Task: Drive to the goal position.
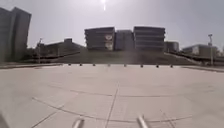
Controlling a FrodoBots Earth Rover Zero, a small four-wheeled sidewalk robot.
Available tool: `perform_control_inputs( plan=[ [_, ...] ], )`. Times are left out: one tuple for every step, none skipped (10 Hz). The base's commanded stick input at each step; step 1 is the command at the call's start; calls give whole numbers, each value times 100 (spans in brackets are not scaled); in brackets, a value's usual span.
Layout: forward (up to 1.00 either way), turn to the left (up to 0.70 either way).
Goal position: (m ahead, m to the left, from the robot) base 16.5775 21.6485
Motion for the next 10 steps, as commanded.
perform_control_inputs(
  plan=[
    [70,1],
    [70,1],
    [70,1],
    [70,1],
    [70,1],
    [70,1],
    [70,1],
    [70,1],
    [70,1],
    [70,1]
  ],
)
